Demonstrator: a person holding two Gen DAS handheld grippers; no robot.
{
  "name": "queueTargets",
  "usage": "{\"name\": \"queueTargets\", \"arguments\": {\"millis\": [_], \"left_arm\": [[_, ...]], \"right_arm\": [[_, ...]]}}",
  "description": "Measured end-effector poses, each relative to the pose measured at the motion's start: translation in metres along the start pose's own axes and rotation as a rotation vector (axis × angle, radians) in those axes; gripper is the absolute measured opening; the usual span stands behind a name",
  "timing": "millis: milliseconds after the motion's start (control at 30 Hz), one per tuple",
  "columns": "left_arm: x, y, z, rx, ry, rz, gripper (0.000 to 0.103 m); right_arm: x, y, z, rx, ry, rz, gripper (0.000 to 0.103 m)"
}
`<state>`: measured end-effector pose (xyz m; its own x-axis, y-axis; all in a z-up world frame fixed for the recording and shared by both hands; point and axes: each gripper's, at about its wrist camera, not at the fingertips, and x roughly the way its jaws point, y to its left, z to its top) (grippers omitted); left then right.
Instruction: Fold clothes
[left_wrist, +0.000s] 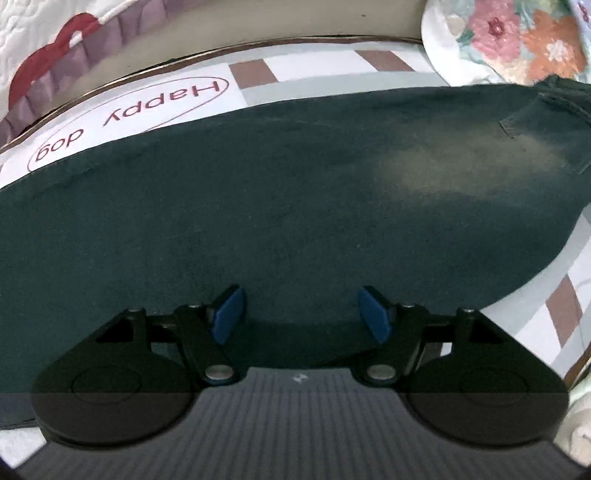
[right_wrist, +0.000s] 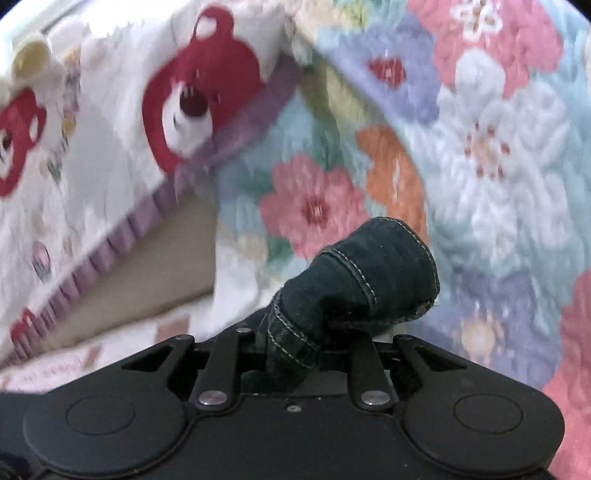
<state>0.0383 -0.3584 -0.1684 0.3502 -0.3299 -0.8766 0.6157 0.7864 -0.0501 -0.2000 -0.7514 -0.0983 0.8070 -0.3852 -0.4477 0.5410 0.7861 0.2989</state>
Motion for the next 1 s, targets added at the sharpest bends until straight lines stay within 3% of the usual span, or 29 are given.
{"name": "queueTargets", "arguments": {"millis": [200,367,600,733,867,1000], "left_arm": [[-0.008,0.006,0.0,-0.025,-0.001,-0.017,0.067],[-0.041,0.041,0.013,-0.081,-0.019,-0.037,0.067],[-0.133,0.133,0.003,-0.113,-0.135,0.12,0.067],[-0.173,0.189,-0.031,-0.233,-0.196,0.192,0.067],[-0.19,0.237,-0.066,-0.337,-0.212,0.244,0.068],[-0.198,0.272,-0.1,-0.458,-0.221,0.228,0.068]], "right_arm": [[-0.005,0.005,0.0,0.022,-0.004,0.017,0.023],[-0.011,0.043,0.006,-0.034,0.006,0.12,0.024],[-0.022,0.105,0.01,-0.098,0.041,0.298,0.025],[-0.026,0.174,0.011,-0.157,0.069,0.423,0.024],[-0.012,0.269,0.014,-0.217,0.172,0.54,0.024],[0.006,0.359,0.015,-0.244,0.242,0.647,0.024]]}}
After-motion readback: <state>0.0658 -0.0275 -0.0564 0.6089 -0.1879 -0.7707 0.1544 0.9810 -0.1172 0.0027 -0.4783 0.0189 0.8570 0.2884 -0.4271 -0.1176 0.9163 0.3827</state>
